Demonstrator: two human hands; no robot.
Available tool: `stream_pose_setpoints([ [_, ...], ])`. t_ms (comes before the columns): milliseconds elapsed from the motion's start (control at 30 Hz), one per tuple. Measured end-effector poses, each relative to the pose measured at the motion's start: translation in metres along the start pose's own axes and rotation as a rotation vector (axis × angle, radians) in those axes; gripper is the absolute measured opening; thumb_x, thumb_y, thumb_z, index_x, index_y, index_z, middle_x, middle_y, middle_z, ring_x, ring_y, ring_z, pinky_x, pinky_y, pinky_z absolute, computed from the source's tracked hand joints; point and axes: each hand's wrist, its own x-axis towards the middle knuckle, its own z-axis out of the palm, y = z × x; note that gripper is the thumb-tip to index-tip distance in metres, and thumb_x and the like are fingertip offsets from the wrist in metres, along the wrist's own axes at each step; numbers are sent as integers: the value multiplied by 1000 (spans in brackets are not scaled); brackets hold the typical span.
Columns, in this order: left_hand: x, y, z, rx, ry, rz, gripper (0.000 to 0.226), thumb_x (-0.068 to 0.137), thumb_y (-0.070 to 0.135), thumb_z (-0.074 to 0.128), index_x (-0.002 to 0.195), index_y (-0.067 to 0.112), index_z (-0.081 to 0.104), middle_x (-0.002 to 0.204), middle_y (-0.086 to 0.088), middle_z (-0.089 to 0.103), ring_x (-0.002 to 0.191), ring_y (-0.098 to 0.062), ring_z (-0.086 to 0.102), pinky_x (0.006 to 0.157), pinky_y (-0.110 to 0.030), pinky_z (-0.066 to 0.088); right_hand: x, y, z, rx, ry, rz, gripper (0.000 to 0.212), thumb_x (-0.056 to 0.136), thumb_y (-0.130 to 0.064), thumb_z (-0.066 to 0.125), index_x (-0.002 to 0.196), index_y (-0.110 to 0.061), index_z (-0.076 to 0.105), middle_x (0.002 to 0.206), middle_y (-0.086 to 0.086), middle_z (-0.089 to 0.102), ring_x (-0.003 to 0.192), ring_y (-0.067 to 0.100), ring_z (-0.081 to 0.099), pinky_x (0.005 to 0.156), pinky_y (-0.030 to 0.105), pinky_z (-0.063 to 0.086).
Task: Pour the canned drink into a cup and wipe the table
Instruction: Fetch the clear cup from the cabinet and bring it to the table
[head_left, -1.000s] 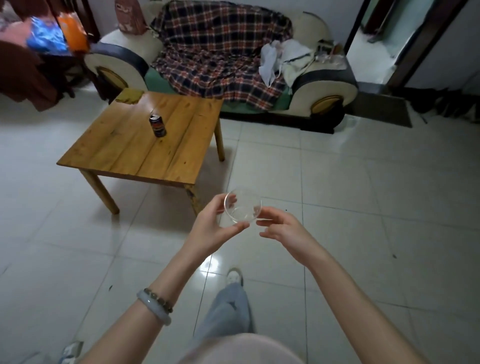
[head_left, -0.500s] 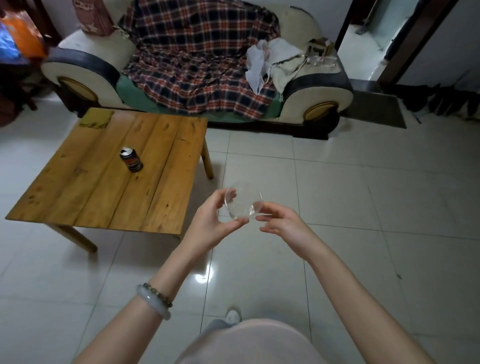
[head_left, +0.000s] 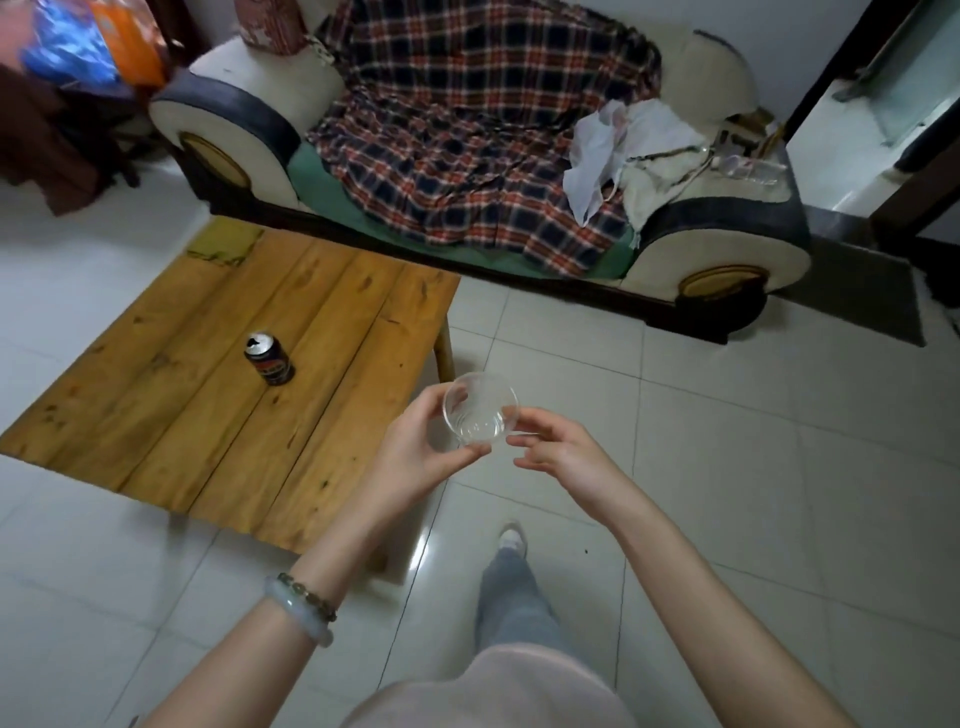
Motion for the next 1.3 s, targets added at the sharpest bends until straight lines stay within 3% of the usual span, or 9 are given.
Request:
stream_pose_setpoints([
  [100,52,-4,4,-4,66,-39,63,69,27,83,124,24,52,121,15,58,111,-2,54,93,-29,49,55,-26,-29,-60,-74,2,52,79,9,46,122,-18,57,118,0,59,114,17,54,93,33,48],
  [300,128,-11,3,-24,216,-119,64,68,23,84,114,47,47,116,24,58,108,1,56,91,-20,46,151,-72,-59,-158,-245,-6,55,80,18,40,121,-16,55,108,-4,58,102,10,54,82,22,46],
  [533,182,-30,-18,-9,347,-230,62,68,23,83,116,39,48,117,23,56,108,5,54,89,-10,42,245,-102,-51,-230,-412,6,56,78,16,45,122,-16,57,118,7,62,112,18,57,80,24,46],
  [633,207,-46,-31,-14,421,-271,63,68,22,83,120,31,49,118,17,57,108,4,54,88,-11,43,290,-115,-40,-247,-466,24,56,79,16,44,126,-12,56,121,7,61,112,19,58,83,27,50],
  [733,235,-64,-50,-18,489,-287,64,67,21,84,118,34,48,116,23,55,107,5,54,89,-12,44,335,-132,-24,-278,-513,19,57,79,16,44,130,-9,53,125,9,59,114,23,57,88,34,50],
  [867,269,-88,-81,-57,590,-328,67,66,19,85,114,43,45,117,23,55,109,8,54,90,-13,43,394,-160,3,-324,-596,27,56,81,15,44,131,-9,52,127,7,58,116,21,56,81,25,51],
  [1033,301,-113,-119,-67,683,-424,65,65,25,84,112,46,45,116,25,55,110,6,54,92,-15,43,454,-193,41,-423,-719,39,57,82,14,43,131,-14,52,126,2,58,116,17,55,89,33,50],
  [1300,326,-156,-154,-30,790,-575,67,66,30,84,120,37,45,117,23,55,109,2,54,94,-25,46,519,-215,98,-560,-846,89,55,83,14,43,132,-10,50,127,4,56,117,22,54,94,40,49],
])
